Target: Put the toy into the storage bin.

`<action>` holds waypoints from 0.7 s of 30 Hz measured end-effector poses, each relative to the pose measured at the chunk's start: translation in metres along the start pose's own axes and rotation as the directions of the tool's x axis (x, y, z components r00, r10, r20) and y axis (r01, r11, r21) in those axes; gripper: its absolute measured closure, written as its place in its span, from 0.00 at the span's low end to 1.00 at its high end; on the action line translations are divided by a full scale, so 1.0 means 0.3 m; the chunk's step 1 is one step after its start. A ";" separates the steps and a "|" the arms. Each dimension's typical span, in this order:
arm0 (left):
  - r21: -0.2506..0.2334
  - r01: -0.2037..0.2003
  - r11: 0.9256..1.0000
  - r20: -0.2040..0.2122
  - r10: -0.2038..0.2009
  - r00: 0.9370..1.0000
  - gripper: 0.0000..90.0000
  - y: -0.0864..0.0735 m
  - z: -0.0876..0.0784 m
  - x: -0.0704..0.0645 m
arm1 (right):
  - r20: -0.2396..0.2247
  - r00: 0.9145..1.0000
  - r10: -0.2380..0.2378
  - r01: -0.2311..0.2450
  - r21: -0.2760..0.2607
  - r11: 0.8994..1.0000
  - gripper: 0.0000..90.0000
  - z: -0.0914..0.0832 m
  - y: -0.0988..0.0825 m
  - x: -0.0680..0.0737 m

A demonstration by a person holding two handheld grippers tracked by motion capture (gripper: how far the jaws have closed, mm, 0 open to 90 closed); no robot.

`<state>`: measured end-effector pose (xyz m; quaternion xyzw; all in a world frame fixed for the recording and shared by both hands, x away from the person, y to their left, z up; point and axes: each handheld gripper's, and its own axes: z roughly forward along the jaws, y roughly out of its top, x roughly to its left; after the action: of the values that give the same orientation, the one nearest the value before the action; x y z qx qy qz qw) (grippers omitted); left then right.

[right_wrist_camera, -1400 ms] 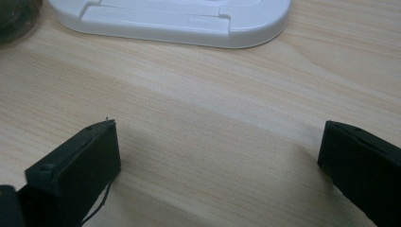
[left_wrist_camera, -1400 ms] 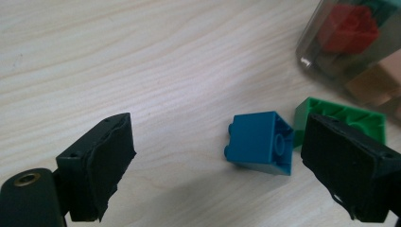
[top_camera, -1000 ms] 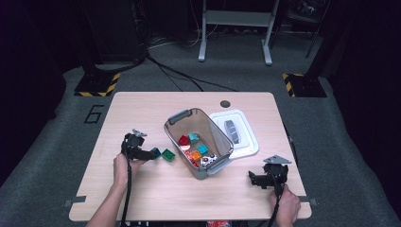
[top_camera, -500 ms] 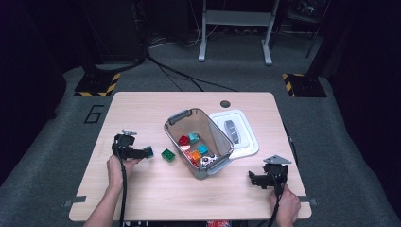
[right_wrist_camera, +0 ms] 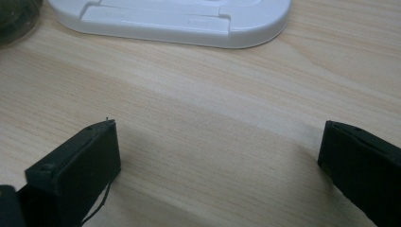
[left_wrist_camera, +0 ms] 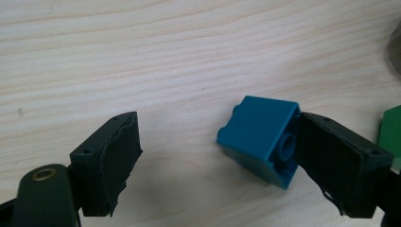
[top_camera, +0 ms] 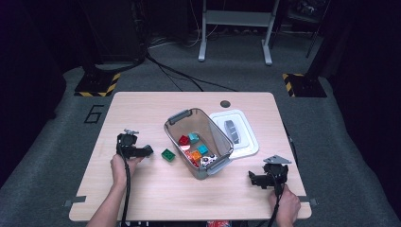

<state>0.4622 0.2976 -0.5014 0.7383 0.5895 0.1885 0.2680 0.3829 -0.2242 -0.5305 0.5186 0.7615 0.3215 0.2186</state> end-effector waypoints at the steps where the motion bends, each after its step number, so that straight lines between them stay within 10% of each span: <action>1: 0.000 -0.001 1.000 -0.003 0.001 1.000 0.17 -0.003 -0.007 0.007 | 0.000 1.000 0.001 -0.001 0.000 1.000 0.00 0.000 0.000 0.000; 11: -0.012 0.034 0.999 -0.040 -0.034 0.999 0.17 -0.037 -0.058 0.079 | 0.000 1.000 0.001 -0.001 0.000 1.000 0.00 0.000 0.000 0.000; 21: -0.016 0.000 1.000 0.019 0.001 1.000 0.21 0.003 -0.011 -0.026 | 0.000 1.000 0.001 -0.001 0.000 1.000 0.00 0.000 0.000 0.000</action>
<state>0.4591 0.2904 -0.4981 0.7381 0.5852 0.1862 0.2794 0.3828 -0.2241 -0.5305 0.5189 0.7614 0.3214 0.2185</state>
